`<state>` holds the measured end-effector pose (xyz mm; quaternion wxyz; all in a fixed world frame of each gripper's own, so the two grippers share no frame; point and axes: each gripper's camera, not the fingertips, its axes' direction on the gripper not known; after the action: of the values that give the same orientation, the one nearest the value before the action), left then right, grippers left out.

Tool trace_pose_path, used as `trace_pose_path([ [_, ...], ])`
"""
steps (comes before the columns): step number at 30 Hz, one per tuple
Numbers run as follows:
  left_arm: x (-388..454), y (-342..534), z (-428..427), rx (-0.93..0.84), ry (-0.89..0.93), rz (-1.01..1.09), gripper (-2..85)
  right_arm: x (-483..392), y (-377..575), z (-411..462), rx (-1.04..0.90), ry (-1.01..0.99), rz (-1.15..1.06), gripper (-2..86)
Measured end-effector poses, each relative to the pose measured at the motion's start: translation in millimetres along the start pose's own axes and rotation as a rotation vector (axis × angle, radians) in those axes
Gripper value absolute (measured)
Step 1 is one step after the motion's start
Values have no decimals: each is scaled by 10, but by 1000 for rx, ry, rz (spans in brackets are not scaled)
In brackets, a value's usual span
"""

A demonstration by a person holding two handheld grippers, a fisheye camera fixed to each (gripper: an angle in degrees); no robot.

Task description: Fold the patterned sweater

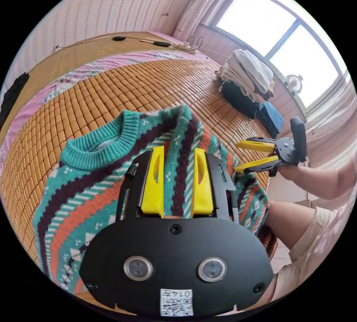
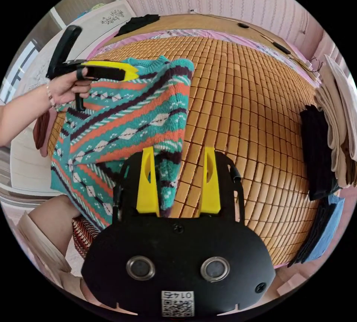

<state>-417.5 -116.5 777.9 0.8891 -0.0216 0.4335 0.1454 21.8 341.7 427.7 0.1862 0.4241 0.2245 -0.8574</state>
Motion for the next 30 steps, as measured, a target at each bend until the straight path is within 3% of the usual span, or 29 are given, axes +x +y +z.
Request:
trace_pose_path([
  [5, 16, -686, 617, -297, 109, -16, 35, 175, -121, 127, 24, -239, 26, 65],
  [10, 314, -1342, 478, -235, 75, 103, 17, 676, -131, -6, 170, -304, 172, 45],
  [16, 785, -2187, 454, -146, 49, 172, 52, 1338, -353, -252, 194, -51, 150, 13],
  [19, 756, -2362, 92, -79, -6, 162, 42, 1696, -383, -197, 143, 102, 255, 3],
  [21, 700, -2196, -509, 39, -74, 213, 37, 1827, -331, -283, 177, 170, 360, 0],
  [25, 390, -1404, -1406, 124, -136, 144, 29, 1459, -309, -353, 265, 100, 305, 0],
  [28, -35, -380, -1927, 87, -157, -114, 29, 856, -404, -145, 206, 38, 191, 1],
  [30, -300, 531, -2225, 42, -199, -352, 35, 321, -533, 112, 138, -104, 87, 6],
])
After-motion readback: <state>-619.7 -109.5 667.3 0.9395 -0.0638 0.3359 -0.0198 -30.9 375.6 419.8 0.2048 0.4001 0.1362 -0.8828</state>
